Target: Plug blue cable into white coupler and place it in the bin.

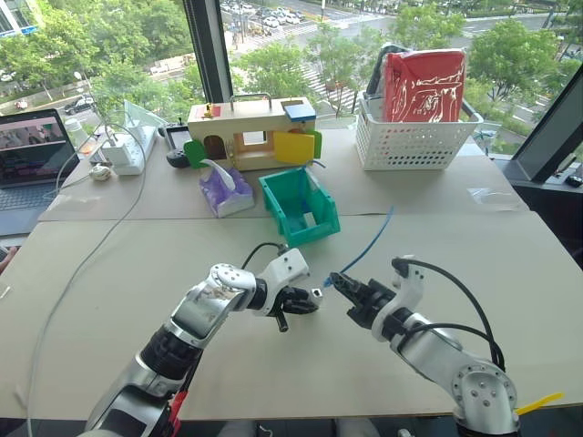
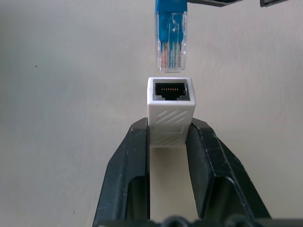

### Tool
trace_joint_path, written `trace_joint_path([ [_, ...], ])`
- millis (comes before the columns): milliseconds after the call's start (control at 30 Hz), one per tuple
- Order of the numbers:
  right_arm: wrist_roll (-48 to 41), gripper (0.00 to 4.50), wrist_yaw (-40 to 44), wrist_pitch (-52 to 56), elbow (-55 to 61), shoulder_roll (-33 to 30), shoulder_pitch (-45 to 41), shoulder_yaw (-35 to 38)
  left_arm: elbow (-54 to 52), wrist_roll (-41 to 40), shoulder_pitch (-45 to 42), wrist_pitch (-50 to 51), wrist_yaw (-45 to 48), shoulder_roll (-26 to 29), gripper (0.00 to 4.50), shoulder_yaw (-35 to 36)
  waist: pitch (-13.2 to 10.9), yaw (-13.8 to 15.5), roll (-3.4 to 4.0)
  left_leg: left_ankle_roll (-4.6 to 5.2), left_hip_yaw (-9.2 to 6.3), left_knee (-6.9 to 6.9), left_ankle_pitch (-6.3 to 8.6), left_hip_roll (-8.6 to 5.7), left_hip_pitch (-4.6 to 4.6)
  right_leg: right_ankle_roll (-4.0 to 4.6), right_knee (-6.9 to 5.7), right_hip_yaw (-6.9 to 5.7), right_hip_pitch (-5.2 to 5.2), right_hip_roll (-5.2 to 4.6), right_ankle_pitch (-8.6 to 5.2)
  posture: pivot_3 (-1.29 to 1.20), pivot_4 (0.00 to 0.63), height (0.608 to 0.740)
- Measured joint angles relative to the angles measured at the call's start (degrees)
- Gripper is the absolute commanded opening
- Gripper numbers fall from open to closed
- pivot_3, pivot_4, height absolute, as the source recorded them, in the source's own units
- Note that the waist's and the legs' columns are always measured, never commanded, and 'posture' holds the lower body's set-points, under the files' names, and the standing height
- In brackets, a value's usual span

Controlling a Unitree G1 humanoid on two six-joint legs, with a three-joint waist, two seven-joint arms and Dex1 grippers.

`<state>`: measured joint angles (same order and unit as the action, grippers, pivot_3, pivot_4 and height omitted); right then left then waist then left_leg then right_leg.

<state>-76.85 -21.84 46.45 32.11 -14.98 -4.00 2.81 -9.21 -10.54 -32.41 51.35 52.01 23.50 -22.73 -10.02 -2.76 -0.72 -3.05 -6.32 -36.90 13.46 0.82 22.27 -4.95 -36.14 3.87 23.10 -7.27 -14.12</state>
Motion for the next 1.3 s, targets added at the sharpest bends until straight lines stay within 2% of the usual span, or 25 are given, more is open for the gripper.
trace_joint_path([
  [267,-0.5,0.0,-0.7,0.1,0.0,-0.2,-0.1,-2.0,0.0,-0.9,0.1,0.2,-1.0,0.0,0.61,0.0,0.0,0.1,0.0,0.0,0.0,0.0,0.0,0.0,0.0,0.0,0.01,0.0,-0.01,0.0,0.0,0.0,0.15,0.74],
  [1300,-0.7,0.0,-2.1,-0.6,-1.8,0.1,0.2,-1.8,-2.5,-2.9,1.2,2.6,-4.8,-0.1,0.61,0.0,0.1,0.1,-0.02,0.0,0.0,0.0,0.0,0.01,-0.03,0.0,0.01,0.0,-0.03,0.0,0.0,0.0,0.15,0.74],
])
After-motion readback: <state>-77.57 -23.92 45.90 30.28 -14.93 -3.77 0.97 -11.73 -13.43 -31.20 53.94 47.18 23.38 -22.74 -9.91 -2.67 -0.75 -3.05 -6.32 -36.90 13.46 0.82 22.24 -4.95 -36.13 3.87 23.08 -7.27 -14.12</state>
